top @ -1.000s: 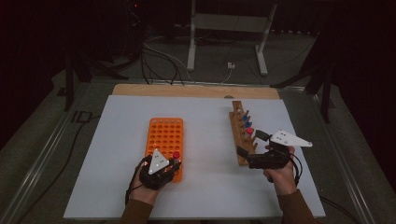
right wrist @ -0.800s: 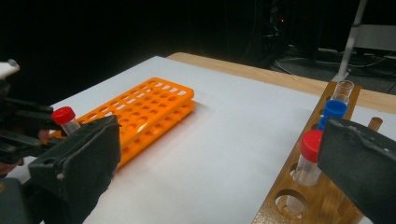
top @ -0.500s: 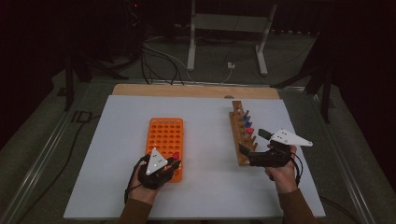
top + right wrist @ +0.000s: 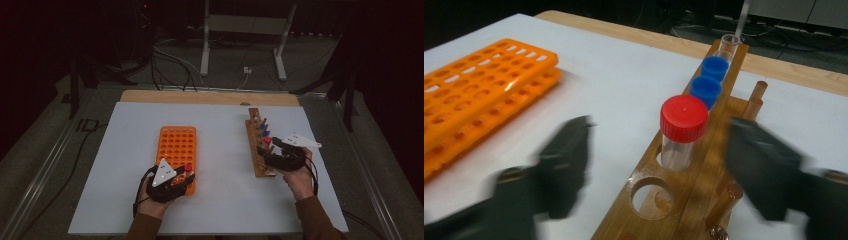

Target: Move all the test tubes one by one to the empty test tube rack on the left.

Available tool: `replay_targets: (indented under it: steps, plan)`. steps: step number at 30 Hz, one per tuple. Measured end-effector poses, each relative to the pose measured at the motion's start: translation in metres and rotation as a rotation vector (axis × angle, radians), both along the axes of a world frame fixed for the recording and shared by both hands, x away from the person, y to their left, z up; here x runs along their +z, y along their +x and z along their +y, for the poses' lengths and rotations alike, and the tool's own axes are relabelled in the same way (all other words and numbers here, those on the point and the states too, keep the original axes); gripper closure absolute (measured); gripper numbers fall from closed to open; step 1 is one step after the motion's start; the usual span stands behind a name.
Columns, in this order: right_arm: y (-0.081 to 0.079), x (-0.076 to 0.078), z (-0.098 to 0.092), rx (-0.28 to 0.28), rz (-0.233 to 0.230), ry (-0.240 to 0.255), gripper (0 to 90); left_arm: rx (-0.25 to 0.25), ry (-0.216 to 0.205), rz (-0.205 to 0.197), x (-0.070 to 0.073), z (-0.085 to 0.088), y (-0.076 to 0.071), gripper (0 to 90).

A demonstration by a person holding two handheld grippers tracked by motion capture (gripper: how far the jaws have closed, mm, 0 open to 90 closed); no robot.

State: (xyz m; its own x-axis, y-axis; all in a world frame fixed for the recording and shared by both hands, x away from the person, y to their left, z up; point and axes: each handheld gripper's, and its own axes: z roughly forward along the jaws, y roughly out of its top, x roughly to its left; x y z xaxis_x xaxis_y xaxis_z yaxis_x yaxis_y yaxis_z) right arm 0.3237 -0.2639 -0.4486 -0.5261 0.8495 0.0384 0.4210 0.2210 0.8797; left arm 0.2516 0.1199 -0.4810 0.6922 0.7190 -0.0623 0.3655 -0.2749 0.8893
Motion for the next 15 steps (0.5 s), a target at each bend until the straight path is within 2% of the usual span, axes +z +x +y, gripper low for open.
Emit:
replay_targets:
  steps: [1, 2, 3, 4, 6, 7, 9, 10, 11, 12, 15]
  plan:
    - [0.002, -0.001, 0.0, -0.001, 0.008, 0.002, 43.0, 0.002, -0.009, -0.008, 0.002, 0.001, -0.001, 43.9]
    - [0.005, -0.004, 0.001, -0.006, 0.016, 0.002, 49.5, 0.005, -0.016, -0.017, 0.003, 0.002, -0.002, 33.8]
    - [0.006, -0.005, 0.002, -0.016, 0.018, -0.002, 51.6, 0.012, -0.024, -0.023, 0.005, 0.003, -0.002, 28.5]
    - [0.006, -0.005, 0.002, -0.016, 0.018, -0.002, 51.6, 0.018, -0.033, -0.029, 0.006, 0.004, -0.003, 28.5]
    - [0.009, -0.008, 0.003, -0.044, 0.024, -0.003, 59.1, 0.025, -0.044, -0.039, 0.009, 0.006, -0.004, 16.8]
    - [0.009, -0.008, 0.003, -0.044, 0.024, -0.003, 59.1, 0.031, -0.056, -0.04, 0.01, 0.006, -0.004, 16.8]
    - [0.011, -0.009, 0.003, -0.052, 0.029, 0.004, 64.5, 0.031, -0.074, -0.041, 0.012, 0.009, -0.004, 15.0]
    - [0.012, -0.009, 0.003, -0.062, 0.029, 0.003, 71.1, 0.038, -0.074, -0.041, 0.012, 0.009, -0.003, 7.8]
    - [0.012, -0.009, 0.003, -0.062, 0.029, 0.003, 71.1, 0.042, -0.079, -0.041, 0.012, 0.01, -0.003, 7.8]
    - [0.013, -0.009, 0.003, -0.066, 0.026, 0.009, 71.9, 0.047, -0.083, -0.041, 0.013, 0.01, -0.002, 3.6]
    - [0.012, -0.008, 0.004, -0.065, 0.016, 0.013, 72.4, 0.05, -0.101, -0.037, 0.013, 0.013, -0.001, 2.3]
